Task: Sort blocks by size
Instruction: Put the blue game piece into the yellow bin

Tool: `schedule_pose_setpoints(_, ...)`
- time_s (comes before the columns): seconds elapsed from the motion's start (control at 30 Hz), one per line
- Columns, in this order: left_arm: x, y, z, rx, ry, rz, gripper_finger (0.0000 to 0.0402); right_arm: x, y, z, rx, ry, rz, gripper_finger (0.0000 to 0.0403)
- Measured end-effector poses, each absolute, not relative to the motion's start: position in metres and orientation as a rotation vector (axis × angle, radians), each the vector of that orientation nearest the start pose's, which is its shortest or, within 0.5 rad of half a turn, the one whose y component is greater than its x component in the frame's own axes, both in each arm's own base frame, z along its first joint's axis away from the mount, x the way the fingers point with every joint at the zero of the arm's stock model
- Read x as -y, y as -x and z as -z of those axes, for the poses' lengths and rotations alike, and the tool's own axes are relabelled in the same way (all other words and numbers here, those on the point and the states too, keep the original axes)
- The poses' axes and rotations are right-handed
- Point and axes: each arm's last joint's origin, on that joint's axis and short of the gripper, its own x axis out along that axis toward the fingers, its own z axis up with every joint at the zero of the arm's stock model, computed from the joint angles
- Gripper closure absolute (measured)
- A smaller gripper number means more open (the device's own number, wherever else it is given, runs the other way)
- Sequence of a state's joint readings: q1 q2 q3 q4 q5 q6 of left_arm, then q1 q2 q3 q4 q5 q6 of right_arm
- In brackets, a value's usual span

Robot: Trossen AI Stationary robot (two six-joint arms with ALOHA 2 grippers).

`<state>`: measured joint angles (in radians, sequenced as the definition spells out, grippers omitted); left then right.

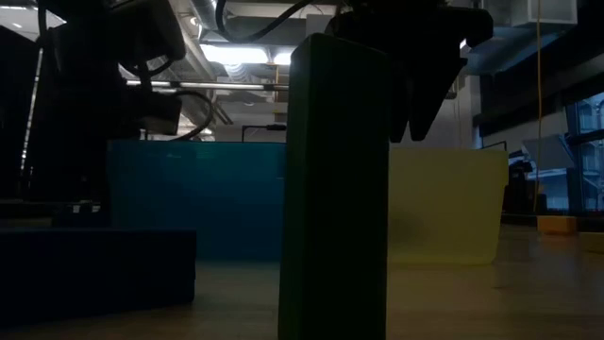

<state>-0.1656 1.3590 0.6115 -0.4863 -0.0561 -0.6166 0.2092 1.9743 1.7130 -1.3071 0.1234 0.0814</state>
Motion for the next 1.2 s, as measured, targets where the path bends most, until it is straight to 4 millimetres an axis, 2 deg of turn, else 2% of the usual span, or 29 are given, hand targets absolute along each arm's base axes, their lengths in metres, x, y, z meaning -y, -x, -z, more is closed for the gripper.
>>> schedule_pose_setpoints(0.17,0.034,-0.214,-0.148,-1.204,0.393,-0.288,0.0258,-0.075,-0.369,-0.244,-1.546,0.195,-0.004,0.0157)
schedule_pose_setpoints(0.73,0.031,-0.214,-0.149,-1.198,0.376,-0.285,0.0397,-0.075,-0.368,-0.244,-1.549,0.196,-0.004,0.0157)
schedule_pose_setpoints(0.93,0.024,-0.213,-0.156,-1.194,0.366,-0.282,0.0395,-0.075,-0.368,-0.244,-1.549,0.196,-0.005,0.0157)
schedule_pose_setpoints(1.03,0.019,-0.212,-0.168,-1.186,0.359,-0.284,0.0399,-0.075,-0.368,-0.244,-1.549,0.196,-0.005,0.0157)
schedule_pose_setpoints(1.2,0.014,-0.201,-0.177,-1.223,0.358,-0.305,0.0395,-0.075,-0.368,-0.244,-1.549,0.195,-0.005,0.0157)
